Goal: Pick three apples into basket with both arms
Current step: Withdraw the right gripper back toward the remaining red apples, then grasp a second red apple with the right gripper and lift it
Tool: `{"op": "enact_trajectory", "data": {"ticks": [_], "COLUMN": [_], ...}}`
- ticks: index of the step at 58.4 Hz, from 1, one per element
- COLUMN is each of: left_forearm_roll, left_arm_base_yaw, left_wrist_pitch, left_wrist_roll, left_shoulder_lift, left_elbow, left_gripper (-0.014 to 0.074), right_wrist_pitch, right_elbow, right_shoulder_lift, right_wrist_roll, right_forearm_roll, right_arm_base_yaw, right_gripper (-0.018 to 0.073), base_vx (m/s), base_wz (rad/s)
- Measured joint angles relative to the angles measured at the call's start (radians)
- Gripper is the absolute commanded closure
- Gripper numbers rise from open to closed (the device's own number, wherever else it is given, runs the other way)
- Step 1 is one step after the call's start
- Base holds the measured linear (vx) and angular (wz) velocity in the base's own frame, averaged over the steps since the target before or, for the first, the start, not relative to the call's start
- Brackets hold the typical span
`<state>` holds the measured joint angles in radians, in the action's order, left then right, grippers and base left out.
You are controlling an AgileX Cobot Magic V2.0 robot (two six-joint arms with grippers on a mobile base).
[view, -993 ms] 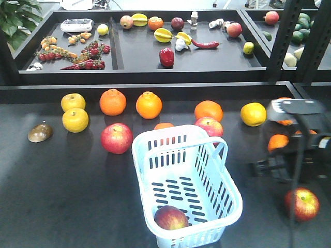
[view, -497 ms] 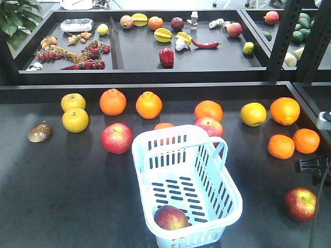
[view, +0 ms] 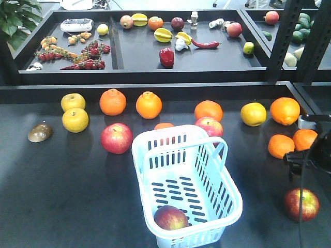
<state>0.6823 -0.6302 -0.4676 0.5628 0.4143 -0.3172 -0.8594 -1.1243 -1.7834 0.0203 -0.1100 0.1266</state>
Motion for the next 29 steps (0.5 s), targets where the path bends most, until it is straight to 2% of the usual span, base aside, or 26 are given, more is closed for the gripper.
{"op": "enact_trajectory", "data": {"ticks": [10, 29], "left_forearm_roll": [0.0, 0.0], "left_arm_base_yaw": [0.0, 0.0], "left_wrist_pitch": [0.0, 0.0], "left_wrist_roll": [0.0, 0.0], "left_shoulder_lift": [0.0, 0.0], "left_elbow": [0.0, 0.0], "left_gripper": [0.0602, 0.0602], "right_wrist_pitch": [-0.013, -0.015], "right_elbow": [-0.066, -0.071], "right_shoulder_lift": [-0.082, -0.23], "right_wrist_roll": [-0.005, -0.02], "right_forearm_roll": [-0.004, -0.016], "right_arm_base_yaw": [0.0, 0.0], "right_gripper": [-0.0078, -0.0071], "base_vx": [0.0, 0.0], "base_wz": [0.0, 0.0]}}
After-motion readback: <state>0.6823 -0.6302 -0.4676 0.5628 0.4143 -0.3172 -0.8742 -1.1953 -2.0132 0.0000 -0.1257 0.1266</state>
